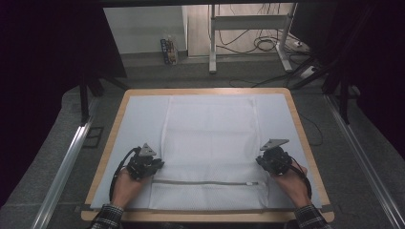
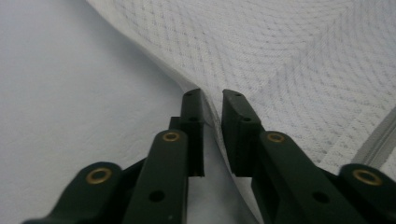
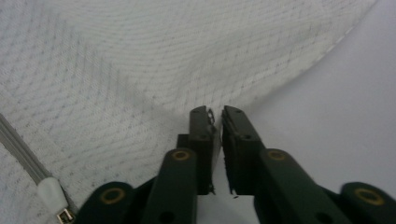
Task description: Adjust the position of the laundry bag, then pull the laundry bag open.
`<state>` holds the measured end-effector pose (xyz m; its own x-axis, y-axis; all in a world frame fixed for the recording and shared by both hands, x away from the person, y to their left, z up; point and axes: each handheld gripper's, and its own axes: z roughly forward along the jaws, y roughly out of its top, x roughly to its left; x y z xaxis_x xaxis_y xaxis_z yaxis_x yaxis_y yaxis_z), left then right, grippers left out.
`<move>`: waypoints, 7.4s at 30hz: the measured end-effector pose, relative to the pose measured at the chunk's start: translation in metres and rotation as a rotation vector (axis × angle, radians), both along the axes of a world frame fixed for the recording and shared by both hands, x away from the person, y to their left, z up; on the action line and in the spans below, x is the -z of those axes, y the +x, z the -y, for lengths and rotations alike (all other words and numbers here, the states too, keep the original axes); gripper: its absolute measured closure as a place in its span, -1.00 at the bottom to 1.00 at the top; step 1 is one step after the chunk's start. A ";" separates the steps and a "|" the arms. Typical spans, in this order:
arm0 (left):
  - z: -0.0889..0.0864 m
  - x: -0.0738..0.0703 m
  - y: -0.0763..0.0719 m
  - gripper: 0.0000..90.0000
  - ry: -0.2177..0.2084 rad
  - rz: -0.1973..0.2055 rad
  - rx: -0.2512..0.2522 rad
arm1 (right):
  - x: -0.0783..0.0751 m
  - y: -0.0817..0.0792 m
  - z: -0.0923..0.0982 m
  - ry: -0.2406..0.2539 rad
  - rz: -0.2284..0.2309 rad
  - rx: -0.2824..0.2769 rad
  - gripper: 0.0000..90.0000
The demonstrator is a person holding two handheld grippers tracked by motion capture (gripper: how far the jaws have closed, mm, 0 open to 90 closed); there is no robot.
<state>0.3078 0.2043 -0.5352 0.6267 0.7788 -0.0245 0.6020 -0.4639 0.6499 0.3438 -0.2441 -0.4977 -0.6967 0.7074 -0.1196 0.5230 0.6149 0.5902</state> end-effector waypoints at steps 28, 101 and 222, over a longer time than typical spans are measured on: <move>-0.009 0.001 -0.002 -0.99 -0.023 0.051 -0.081 | 0.006 0.007 0.011 0.142 0.018 0.024 -0.53; 0.006 -0.010 -0.014 -0.95 0.019 0.109 -0.011 | 0.010 -0.087 0.008 0.070 -0.095 0.010 0.87; 0.241 -0.037 -0.004 0.67 -0.255 -0.085 0.626 | -0.007 -0.094 0.007 0.119 0.097 -0.086 0.84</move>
<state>0.3040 -0.0365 -0.4982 0.9452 0.2334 -0.2284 0.3239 -0.5802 0.7473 0.2502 -0.2508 -0.4912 -0.7443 0.6591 -0.1076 0.4090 0.5773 0.7067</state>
